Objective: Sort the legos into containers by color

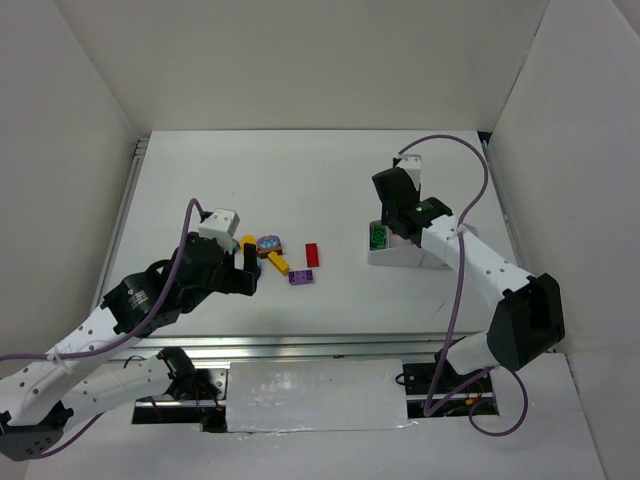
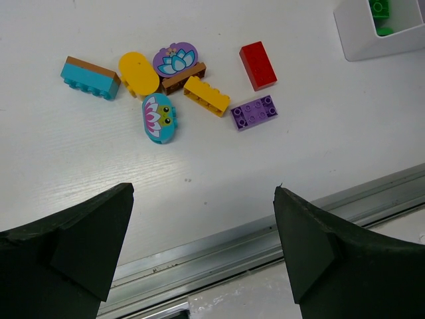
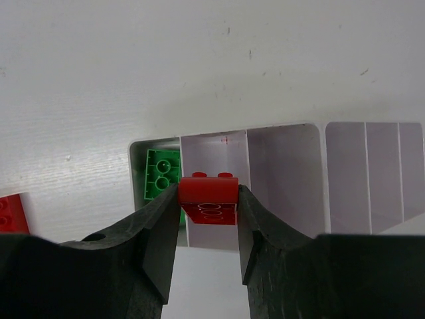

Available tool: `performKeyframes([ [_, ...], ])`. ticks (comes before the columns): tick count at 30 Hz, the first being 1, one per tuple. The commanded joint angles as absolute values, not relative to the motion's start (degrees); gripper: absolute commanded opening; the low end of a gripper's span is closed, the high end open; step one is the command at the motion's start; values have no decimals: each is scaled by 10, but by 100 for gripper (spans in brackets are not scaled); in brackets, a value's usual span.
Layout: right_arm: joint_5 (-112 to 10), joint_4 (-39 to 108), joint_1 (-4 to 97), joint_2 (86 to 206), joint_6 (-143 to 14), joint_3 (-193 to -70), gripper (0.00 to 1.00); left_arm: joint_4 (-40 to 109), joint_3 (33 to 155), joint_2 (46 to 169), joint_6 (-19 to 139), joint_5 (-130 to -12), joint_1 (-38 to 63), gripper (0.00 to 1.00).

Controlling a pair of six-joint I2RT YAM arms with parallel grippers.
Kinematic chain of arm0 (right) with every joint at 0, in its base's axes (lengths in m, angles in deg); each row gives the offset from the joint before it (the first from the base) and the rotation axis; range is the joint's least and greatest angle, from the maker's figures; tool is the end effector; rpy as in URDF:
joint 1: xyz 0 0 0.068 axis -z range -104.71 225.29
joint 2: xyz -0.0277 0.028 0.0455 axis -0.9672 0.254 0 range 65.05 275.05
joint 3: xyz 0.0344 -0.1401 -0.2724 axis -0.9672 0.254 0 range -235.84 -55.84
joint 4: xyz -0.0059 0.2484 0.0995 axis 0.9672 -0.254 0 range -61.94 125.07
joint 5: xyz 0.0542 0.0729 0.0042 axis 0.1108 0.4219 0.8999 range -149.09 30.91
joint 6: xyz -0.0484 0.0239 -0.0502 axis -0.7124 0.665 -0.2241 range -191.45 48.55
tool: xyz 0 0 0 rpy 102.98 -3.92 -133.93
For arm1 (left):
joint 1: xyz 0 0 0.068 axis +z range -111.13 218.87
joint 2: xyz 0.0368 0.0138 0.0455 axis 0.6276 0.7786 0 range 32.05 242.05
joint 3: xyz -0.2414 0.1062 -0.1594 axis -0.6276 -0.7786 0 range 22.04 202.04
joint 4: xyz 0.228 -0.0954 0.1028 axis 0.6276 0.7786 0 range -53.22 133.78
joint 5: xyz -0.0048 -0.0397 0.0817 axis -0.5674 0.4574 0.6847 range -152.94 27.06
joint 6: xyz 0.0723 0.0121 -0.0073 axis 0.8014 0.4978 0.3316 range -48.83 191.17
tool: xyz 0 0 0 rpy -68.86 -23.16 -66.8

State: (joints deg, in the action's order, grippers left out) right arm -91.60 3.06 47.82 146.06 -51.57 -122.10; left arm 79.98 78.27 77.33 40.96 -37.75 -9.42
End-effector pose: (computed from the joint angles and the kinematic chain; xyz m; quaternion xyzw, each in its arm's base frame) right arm 0.2975 0.1173 0.3125 0.0438 0.8974 -0.0963 0.4284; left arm 0.1220 -0.0976 0.3644 0.0303 0.8605 -0.1503 0.4857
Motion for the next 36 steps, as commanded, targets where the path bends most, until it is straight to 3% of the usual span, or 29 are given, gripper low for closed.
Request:
performKeyframes([
  [1,-926,38,483,1470,-510,-1222,37,778,779,766,415,-389,-94,100],
  [2,-926,36,482,1472,-509,-1224,43,778,779,766,416,-389,-94,99],
  [3,-919,33,482,1473,-505,-1226,59,776,779,766,416,-389,-94,100],
  [4,-914,31,482,1473,-504,-1230,65,776,779,766,416,-389,-94,100],
  [9,-909,14,479,1463,-498,-1251,75,777,779,770,416,-387,-94,99],
  [14,-873,-6,473,1447,-494,-1277,75,784,782,770,408,-371,-94,99],
  [20,-770,20,381,1488,-460,-1298,74,839,794,758,336,-247,-89,100],
  [30,-779,-47,296,1757,-360,-1449,72,854,786,693,303,-196,-87,99],
  [36,-775,-37,290,1818,-360,-1472,69,851,789,707,313,-211,-87,99],
])
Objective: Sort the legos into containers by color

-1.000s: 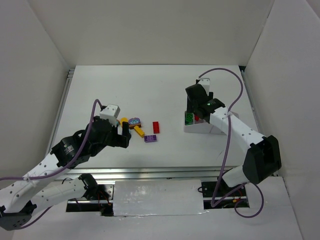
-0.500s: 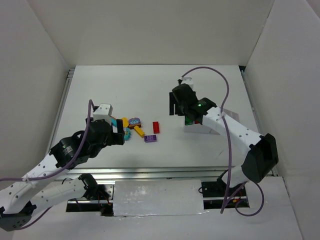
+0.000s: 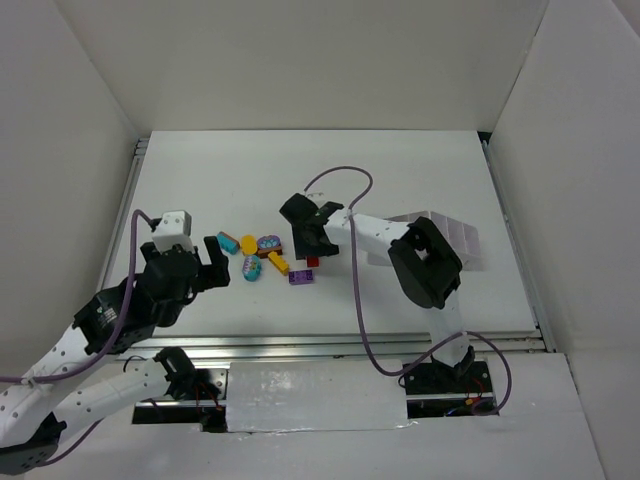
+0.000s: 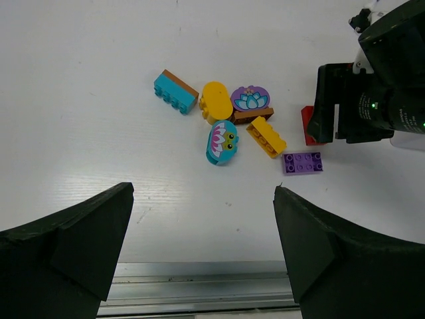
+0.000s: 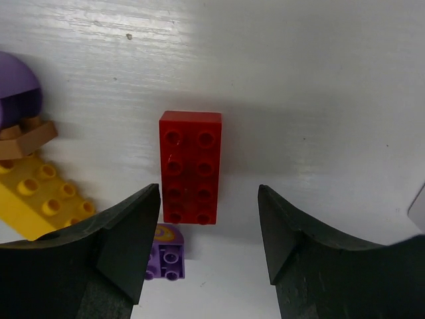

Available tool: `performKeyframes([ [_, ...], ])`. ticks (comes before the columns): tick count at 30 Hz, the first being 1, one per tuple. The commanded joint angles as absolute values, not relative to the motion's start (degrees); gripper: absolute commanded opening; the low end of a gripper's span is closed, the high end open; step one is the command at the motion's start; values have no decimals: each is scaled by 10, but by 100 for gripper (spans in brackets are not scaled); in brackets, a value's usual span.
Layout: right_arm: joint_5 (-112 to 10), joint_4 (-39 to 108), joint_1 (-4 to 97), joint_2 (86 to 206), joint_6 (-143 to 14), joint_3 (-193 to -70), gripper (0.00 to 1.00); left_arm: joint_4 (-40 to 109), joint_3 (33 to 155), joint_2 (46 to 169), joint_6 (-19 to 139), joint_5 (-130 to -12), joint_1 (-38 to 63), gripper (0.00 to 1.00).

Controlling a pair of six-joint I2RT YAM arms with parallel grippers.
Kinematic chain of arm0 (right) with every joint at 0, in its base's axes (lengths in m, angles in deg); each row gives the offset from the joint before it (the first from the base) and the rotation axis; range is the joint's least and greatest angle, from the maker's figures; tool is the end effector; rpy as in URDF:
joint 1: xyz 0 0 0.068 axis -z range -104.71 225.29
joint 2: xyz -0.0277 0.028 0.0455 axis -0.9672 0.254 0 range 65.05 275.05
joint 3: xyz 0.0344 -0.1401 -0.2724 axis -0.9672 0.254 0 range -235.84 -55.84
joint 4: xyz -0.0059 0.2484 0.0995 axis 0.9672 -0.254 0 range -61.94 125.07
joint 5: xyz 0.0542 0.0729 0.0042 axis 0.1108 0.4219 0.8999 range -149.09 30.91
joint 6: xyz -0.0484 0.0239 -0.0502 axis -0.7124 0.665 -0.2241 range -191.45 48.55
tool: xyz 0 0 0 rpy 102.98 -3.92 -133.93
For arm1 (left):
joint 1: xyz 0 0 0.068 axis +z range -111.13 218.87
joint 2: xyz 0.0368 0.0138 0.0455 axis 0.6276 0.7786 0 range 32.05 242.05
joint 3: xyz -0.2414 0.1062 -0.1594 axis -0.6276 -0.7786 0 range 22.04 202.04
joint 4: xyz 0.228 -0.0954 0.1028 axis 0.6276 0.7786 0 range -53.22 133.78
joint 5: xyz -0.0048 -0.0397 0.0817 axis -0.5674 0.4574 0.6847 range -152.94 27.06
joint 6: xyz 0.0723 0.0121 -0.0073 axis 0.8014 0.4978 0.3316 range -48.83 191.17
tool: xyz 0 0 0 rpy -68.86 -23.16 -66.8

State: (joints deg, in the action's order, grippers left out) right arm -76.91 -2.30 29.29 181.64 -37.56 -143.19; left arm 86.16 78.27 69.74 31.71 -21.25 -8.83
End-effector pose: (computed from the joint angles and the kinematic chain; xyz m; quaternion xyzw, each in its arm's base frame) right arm 0.3305 0.3150 0.1899 -0.0709 0.9653 0.0122 0.2509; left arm 0.1008 -0.0501 0.3725 -0.1168 0.8233 -0.0939 0.5475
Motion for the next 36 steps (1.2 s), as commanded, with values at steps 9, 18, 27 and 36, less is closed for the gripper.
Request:
performKeyframes([
  [9,-769,-16,289,1858,-367,-1468,29,843,786,705,322,-222,-87,100],
  [18,-806,-34,290,1756,-398,-1471,20,842,787,714,328,-229,-87,99],
  [27,-872,-124,353,1614,-438,-1423,20,837,785,705,331,-235,-87,99],
  [36,-909,-178,456,1541,-450,-1356,23,834,786,711,335,-242,-86,99],
])
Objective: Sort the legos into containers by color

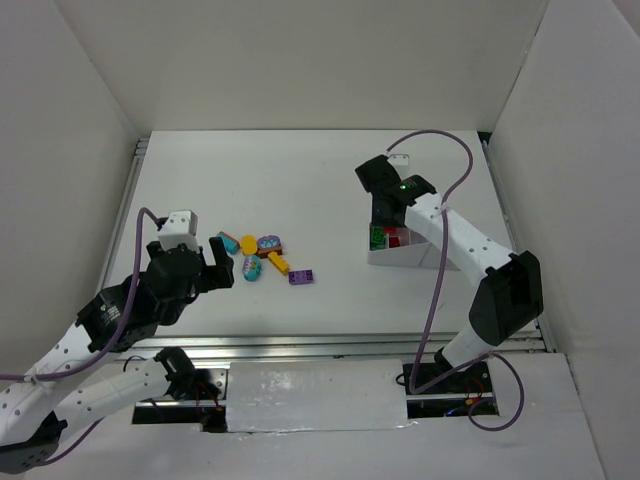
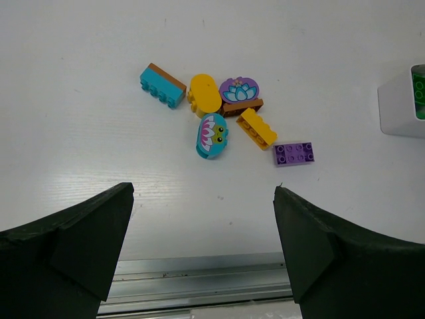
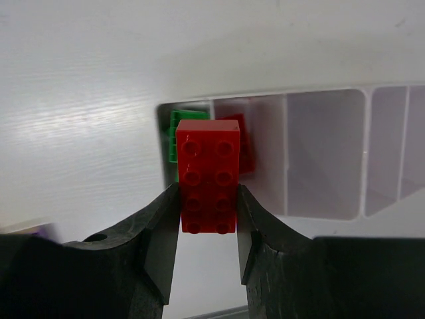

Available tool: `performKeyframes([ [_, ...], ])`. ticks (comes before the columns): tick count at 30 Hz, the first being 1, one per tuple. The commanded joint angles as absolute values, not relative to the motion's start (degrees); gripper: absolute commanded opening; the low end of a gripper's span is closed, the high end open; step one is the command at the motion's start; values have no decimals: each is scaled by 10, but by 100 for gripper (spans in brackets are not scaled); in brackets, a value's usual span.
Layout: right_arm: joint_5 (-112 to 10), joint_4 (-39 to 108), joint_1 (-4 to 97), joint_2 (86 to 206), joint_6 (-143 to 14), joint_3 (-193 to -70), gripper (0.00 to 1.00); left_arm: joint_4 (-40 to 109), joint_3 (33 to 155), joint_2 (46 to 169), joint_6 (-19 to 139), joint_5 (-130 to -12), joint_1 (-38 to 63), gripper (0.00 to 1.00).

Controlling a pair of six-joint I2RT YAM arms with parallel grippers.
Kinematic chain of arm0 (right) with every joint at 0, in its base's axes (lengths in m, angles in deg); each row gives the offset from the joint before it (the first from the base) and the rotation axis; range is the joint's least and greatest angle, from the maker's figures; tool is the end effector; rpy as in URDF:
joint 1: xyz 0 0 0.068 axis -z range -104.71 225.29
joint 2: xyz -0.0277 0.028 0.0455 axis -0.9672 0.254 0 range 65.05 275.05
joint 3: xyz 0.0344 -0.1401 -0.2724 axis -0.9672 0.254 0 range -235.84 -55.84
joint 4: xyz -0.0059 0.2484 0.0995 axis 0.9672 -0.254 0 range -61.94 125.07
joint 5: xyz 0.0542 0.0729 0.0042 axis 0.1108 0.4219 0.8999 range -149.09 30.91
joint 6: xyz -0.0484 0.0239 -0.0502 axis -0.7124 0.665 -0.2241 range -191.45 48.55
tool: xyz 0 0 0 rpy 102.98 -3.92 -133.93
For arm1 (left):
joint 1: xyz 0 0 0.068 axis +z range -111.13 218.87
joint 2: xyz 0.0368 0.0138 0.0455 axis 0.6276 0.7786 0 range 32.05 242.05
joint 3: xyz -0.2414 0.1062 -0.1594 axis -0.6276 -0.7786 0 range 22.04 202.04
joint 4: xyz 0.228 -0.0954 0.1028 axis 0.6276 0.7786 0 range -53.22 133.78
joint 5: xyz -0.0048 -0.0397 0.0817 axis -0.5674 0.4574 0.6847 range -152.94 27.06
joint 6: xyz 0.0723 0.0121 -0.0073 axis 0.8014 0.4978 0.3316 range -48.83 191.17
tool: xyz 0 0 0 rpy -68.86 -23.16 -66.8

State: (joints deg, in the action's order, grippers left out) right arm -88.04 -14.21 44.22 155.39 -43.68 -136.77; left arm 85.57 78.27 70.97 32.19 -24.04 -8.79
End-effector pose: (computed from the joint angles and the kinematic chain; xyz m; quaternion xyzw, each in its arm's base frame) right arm 0.3122 0.1532 0.3227 0.0405 0.9339 -0.0814 0.3458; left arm 0.1044 -0.0573 0.3707 -0.1000 0.8326 -0.1049 0.5346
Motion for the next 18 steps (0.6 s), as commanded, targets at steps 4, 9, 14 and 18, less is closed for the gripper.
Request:
performKeyframes([
  [4,-907,-175,476,1536,-459,-1348,24,832,785,709,336,-244,-86,99],
  [9,-906,-172,483,1536,-464,-1353,36,831,785,717,339,-246,-86,99],
  [14,-906,-161,488,1549,-472,-1346,43,829,785,718,342,-250,-86,99],
  [18,-910,-155,487,1558,-472,-1344,59,827,784,717,343,-251,-86,99],
])
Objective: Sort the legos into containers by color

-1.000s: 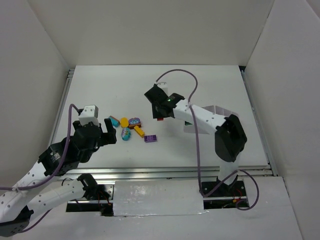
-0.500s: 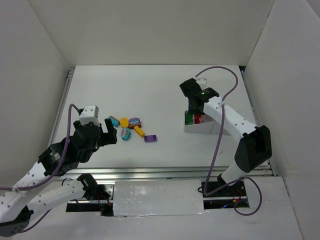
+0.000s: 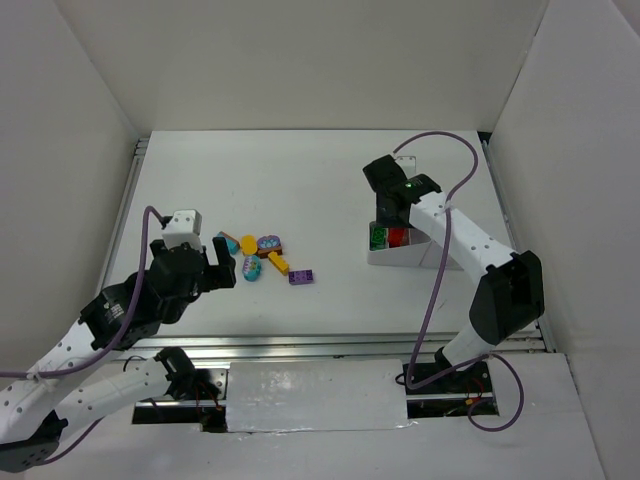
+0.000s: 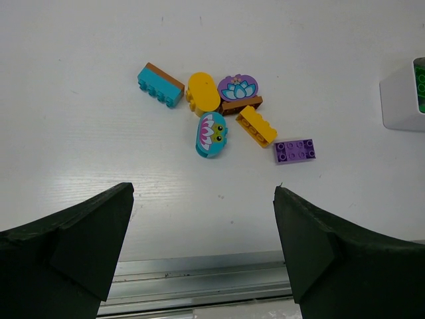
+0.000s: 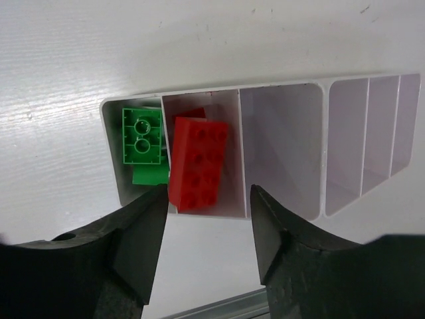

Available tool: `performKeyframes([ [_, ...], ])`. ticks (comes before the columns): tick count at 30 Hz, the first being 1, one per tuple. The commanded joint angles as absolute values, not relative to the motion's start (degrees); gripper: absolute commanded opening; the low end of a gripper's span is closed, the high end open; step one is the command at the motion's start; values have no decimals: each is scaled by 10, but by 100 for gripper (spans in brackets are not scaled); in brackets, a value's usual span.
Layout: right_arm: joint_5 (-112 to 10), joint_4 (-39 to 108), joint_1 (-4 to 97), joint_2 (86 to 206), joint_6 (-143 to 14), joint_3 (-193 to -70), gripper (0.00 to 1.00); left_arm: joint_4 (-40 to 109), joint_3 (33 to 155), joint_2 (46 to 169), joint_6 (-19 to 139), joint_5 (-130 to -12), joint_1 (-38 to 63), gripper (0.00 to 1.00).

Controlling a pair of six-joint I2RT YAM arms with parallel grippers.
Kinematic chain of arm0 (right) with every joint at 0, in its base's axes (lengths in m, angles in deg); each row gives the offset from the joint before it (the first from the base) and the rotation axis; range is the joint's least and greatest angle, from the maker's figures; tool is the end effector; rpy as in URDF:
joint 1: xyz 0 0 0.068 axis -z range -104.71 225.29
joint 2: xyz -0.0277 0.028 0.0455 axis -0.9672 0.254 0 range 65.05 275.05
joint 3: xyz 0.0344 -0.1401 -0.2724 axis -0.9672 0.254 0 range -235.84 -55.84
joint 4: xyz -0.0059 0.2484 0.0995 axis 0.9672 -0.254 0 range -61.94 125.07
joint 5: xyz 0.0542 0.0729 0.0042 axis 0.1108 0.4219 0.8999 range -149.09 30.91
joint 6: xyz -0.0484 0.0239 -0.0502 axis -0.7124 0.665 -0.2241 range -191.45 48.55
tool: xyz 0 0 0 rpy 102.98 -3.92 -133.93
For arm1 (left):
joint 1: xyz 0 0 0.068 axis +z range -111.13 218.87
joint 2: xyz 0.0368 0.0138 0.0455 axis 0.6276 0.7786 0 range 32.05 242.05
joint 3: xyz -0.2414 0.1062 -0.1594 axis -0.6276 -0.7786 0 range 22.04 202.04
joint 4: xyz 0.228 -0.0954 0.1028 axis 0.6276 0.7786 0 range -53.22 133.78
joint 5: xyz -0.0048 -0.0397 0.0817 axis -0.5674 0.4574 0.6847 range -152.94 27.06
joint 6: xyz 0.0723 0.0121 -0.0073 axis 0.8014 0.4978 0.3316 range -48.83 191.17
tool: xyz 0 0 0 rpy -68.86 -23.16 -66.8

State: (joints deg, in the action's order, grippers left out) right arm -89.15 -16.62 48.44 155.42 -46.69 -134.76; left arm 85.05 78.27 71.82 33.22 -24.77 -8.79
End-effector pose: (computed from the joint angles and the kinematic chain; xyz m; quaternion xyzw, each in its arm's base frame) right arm 0.3157 0.1251 0.3092 0.0431 0.9403 -0.1295 0.3117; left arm 0.1072 -0.0613 0.3699 -0.0885 0.8363 -0.1027 0.5313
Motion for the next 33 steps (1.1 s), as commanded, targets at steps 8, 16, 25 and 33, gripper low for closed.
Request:
performKeyframes([
  [8,-880,-156,478,1529,-468,-1363,72,831,786,719,339,-244,-86,99],
  [16,-774,-77,375,1486,-449,-1331,100,887,799,709,274,-170,-84,100],
  [25,-779,11,263,1530,-368,-1282,100,892,797,685,262,-151,-85,99],
  [33,-753,54,219,1644,-333,-1298,99,882,795,699,275,-164,-83,99],
])
